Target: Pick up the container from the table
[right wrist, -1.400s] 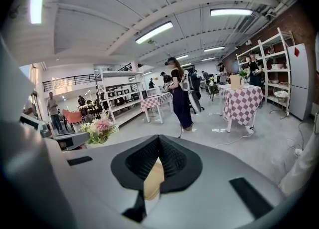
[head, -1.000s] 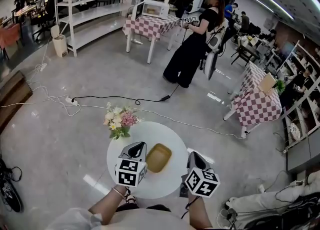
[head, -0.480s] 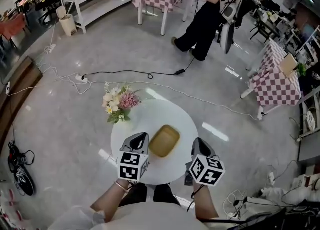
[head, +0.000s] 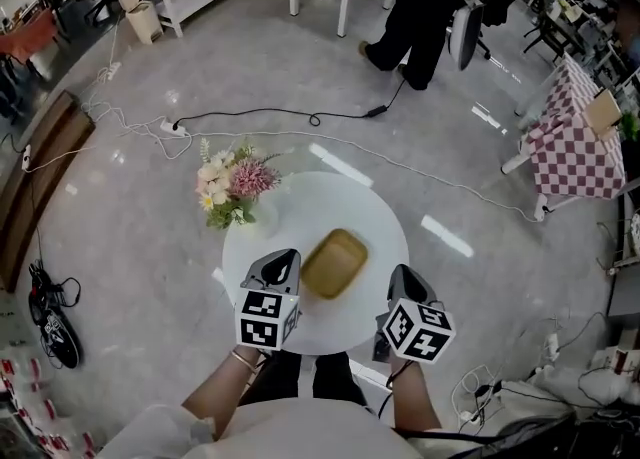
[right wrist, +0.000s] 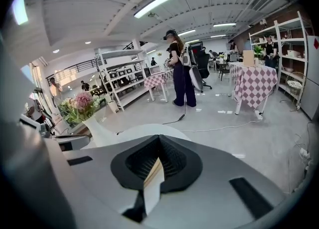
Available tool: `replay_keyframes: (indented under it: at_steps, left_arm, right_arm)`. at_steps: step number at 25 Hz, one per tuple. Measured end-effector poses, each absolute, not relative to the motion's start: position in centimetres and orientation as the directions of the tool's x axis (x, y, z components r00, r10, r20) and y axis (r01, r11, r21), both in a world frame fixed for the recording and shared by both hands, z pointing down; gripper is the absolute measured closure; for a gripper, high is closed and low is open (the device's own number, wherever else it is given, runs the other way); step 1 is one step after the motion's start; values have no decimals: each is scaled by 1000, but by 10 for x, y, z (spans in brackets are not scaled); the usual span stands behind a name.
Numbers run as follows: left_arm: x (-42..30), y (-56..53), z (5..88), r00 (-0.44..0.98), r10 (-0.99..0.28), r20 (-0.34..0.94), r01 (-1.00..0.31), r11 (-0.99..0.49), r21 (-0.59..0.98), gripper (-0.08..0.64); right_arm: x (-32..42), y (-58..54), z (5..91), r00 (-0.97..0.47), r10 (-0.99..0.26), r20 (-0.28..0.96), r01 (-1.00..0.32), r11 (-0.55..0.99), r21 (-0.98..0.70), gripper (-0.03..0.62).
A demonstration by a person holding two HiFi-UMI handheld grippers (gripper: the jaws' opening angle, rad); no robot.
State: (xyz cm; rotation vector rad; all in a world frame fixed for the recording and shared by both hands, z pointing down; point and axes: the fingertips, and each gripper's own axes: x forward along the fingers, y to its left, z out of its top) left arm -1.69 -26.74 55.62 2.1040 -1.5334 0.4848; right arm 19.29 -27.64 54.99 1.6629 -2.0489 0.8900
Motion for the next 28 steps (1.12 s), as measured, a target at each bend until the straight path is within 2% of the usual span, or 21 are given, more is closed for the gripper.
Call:
replay_keyframes:
  at_steps: [16,22,28]
  left_arm:
    - [-17,-262,615,305,-701,645,-952,-239,190,544]
    - [-13,-256,635,374,-643,668,-927,-280,250,541]
    - [-7,-256,644,409,-607,681,-908,-348,234,541]
  right_arm:
    - [187,-260,605,-273,-644,715,-958,109,-267,568]
    - [187,-250,621,-274,-618,737,-956,91,-279,568]
    - [189,-239,630,-264,-596,758,-959,75,-275,568]
